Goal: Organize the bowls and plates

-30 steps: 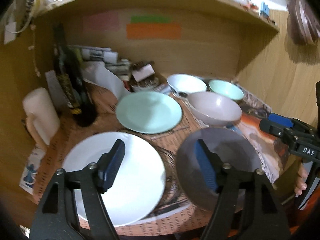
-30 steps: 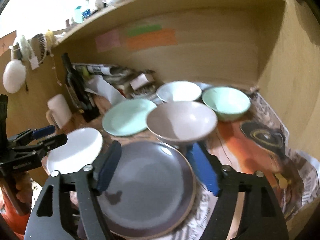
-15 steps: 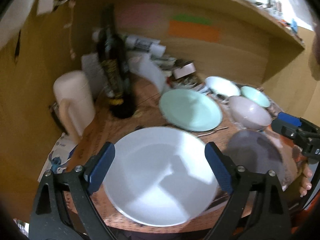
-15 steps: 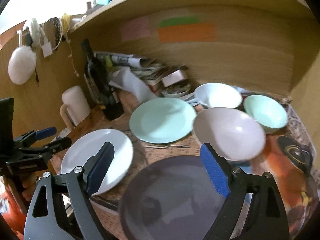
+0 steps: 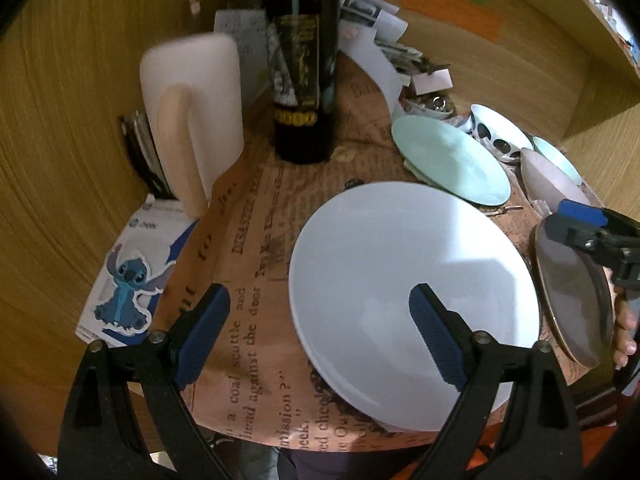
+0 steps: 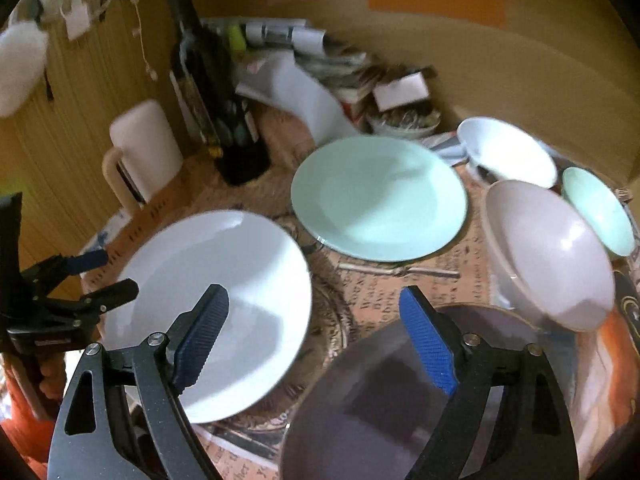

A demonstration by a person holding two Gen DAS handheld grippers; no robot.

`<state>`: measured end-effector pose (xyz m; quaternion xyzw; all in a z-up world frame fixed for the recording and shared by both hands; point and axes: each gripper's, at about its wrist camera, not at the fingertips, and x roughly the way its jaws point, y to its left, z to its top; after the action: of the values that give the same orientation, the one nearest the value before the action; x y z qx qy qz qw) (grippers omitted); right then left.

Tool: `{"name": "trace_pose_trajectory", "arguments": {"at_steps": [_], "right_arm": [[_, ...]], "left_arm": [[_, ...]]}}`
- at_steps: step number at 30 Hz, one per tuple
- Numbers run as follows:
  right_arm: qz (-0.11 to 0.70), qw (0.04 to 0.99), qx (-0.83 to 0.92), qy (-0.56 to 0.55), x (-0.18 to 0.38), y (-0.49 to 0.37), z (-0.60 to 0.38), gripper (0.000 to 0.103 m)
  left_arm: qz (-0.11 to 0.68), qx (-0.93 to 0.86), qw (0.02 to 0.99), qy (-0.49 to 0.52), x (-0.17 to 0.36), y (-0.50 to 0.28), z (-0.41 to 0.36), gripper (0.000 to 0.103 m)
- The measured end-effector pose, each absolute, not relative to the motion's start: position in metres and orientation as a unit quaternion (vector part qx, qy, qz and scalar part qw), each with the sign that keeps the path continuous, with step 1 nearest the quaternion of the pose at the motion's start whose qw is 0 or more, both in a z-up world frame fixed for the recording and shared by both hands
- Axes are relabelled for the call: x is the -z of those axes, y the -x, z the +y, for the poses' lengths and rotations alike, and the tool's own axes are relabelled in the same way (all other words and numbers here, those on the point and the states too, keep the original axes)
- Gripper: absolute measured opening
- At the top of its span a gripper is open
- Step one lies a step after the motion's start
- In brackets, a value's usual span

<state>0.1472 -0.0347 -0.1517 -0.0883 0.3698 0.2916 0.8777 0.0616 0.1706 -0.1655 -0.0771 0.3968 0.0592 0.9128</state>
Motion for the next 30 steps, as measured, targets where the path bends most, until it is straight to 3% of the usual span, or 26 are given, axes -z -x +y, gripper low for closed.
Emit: {"name": "trace_pose_trajectory", "arguments": {"at_steps": [2, 7, 9, 16, 30], "right_arm": [[0.387, 0.868, -0.297, 0.093, 0.158, -0.151, -0.028, 0.075], [0.435, 0.844, -0.3, 0.094, 0.173, -0.163, -0.018, 0.051], [0.446, 0.838, -0.299, 0.095, 0.177, -0.166, -0.014, 0.046], [0.454, 0.832, -0.305, 0.096, 0.185, -0.169, -0.006, 0.028], [0.457, 0.829, -0.307, 0.102, 0.188, -0.172, -0.002, 0.029]], "left_arm": [[0.404, -0.054, 0.909, 0.086, 0.17, -0.062, 0.176, 0.09], [0.422, -0.041, 0.9, 0.097, 0.178, -0.064, 0.183, 0.067], [0.425, -0.035, 0.899, 0.103, 0.179, -0.063, 0.184, 0.06], [0.431, -0.015, 0.895, 0.116, 0.183, -0.063, 0.186, 0.048], [0.437, 0.013, 0.891, 0.126, 0.183, -0.063, 0.178, 0.036]]}}
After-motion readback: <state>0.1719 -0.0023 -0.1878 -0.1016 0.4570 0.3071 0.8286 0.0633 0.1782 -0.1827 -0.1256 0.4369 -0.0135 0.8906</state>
